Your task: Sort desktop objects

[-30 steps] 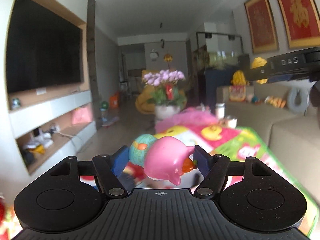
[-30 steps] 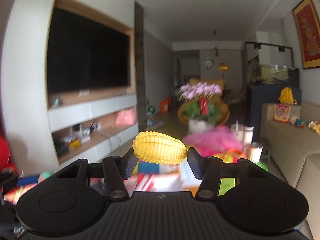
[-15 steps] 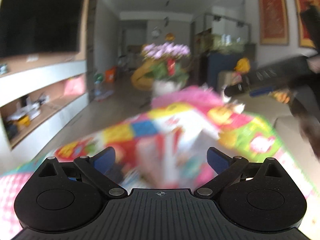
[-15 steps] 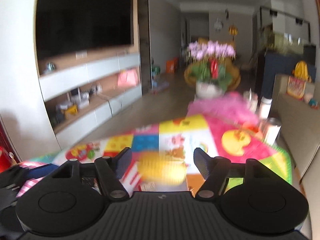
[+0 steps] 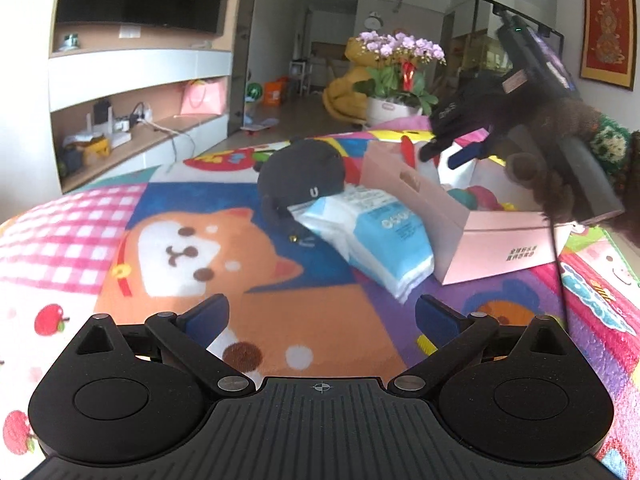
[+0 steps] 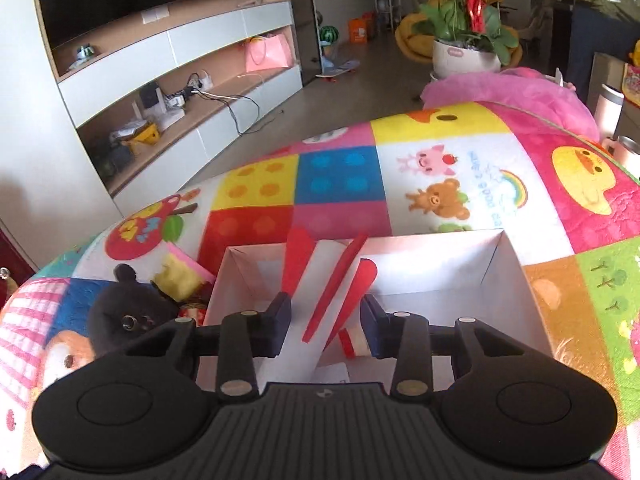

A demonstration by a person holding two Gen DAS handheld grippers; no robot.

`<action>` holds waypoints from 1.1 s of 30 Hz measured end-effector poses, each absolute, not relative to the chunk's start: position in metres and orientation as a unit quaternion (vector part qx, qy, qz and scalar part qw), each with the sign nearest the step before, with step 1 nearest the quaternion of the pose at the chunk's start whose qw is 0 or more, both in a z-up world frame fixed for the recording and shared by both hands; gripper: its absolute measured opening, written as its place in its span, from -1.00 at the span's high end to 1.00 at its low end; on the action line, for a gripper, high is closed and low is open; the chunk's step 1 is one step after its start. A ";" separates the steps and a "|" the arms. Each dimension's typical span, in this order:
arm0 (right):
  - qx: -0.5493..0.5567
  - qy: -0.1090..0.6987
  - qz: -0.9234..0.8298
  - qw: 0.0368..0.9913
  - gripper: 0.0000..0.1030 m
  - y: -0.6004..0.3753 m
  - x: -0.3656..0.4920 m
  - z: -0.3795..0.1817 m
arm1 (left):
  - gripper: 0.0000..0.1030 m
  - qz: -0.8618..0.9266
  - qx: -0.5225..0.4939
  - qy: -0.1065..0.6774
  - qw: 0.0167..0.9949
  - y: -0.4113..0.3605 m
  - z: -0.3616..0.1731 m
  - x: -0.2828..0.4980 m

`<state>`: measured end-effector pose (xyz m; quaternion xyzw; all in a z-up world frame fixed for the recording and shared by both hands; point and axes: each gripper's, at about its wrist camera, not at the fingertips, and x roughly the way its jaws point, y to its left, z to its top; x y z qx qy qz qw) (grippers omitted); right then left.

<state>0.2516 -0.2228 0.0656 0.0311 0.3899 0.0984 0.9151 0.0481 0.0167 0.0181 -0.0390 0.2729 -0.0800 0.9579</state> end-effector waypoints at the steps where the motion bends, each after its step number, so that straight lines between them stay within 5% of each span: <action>1: 0.035 0.392 0.095 0.914 0.27 -0.225 0.250 0.067 | -0.98 -0.084 -0.044 0.270 0.958 0.018 0.018 0.047; 11: 0.031 0.389 0.035 0.920 0.25 -0.273 0.214 0.067 | -1.00 -0.085 -0.082 0.284 0.952 0.023 0.017 0.046; 14: 0.072 0.376 0.083 0.920 -0.16 -0.263 0.218 0.081 | -1.00 -0.083 -0.078 0.282 0.953 0.021 0.017 0.045; 28: -0.031 0.364 -0.007 0.931 -0.09 -0.249 0.219 0.075 | -1.00 -0.078 -0.090 0.280 0.952 0.026 0.018 0.044; 33: -0.091 0.304 0.134 0.939 -0.31 -0.201 0.153 0.104 | -1.00 -0.059 -0.079 0.280 0.955 0.029 0.021 0.041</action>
